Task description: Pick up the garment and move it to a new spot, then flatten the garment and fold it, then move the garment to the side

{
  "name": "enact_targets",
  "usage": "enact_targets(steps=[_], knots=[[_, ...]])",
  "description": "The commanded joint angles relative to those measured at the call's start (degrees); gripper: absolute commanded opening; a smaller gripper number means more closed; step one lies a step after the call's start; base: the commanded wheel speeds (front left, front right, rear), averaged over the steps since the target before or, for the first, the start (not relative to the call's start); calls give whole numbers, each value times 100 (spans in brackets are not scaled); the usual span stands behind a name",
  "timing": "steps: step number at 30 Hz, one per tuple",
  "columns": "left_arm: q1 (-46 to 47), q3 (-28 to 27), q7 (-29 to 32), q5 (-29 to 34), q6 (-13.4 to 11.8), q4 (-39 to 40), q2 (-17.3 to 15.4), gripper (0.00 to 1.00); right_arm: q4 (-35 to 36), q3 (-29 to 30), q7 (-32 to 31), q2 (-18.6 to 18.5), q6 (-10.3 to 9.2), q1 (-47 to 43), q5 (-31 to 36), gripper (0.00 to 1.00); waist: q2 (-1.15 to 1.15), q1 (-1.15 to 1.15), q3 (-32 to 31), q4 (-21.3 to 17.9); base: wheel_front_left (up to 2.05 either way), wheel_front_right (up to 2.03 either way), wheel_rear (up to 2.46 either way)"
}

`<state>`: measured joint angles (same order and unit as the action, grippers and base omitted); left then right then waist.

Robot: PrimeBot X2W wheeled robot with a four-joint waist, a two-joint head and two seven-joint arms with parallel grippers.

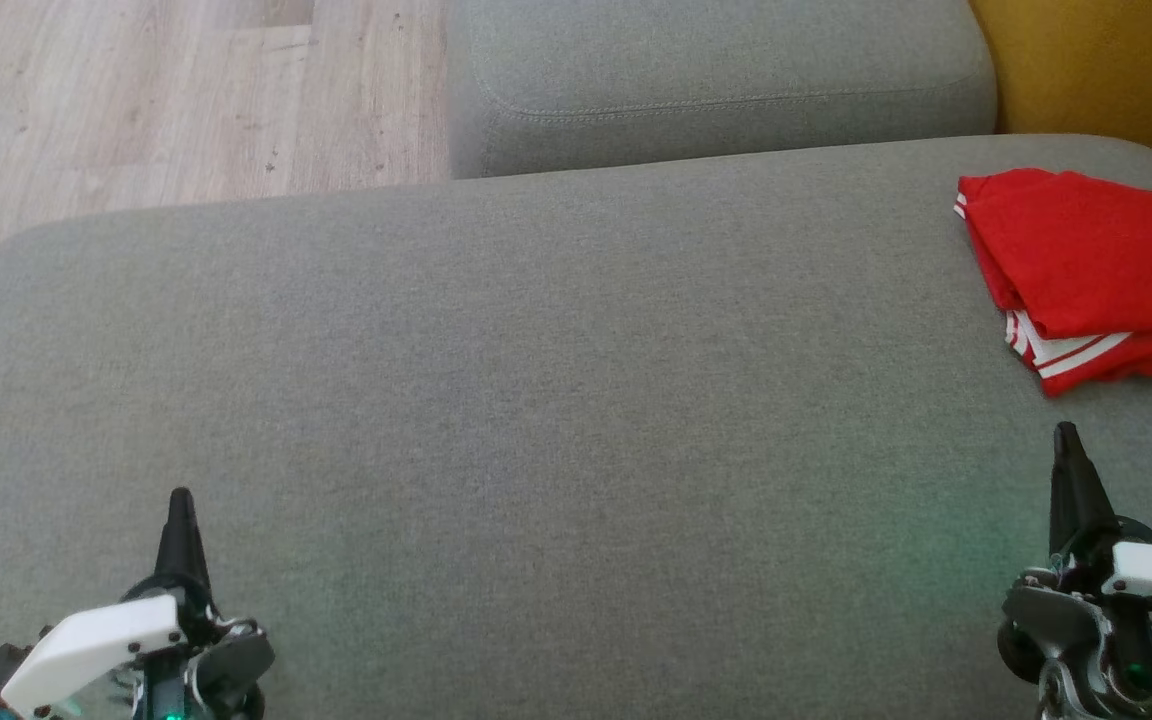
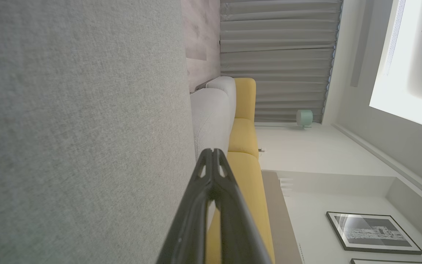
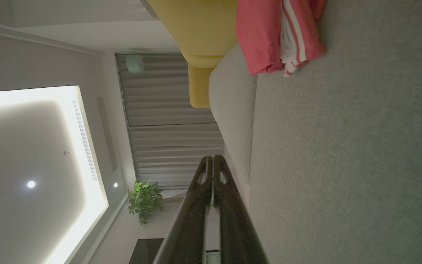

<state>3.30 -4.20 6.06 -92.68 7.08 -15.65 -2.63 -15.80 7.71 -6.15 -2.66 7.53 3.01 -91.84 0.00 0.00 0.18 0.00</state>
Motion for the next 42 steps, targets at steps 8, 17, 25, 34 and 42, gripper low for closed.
enact_targets(steps=[8, 17, 25, 34, 42], knots=[[288, -230, 42, 50, 41, 162, -25, 0, 178, -121, -32, -21, -4, 317, -34, 0, 0, 0, 0, 0, 0, 0, 0], [288, -230, 41, 49, 41, 162, -25, 0, 178, -121, -32, -21, -4, 317, -34, 0, 0, 0, 0, 0, 0, 0, 0], [288, -230, 41, 49, 41, 162, -25, 0, 178, -121, -32, -21, -4, 317, -34, 0, 0, 0, 0, 0, 0, 0, 0], [288, -230, 41, 49, 41, 162, -25, 0, 178, -121, -32, -21, -4, 317, -34, 0, 0, 0, 0, 0, 0, 0, 0], [288, -230, 41, 49, 41, 162, -25, 0, 178, -121, -32, -21, -4, 317, -34, 0, 0, 0, 0, 0, 0, 0, 0]])
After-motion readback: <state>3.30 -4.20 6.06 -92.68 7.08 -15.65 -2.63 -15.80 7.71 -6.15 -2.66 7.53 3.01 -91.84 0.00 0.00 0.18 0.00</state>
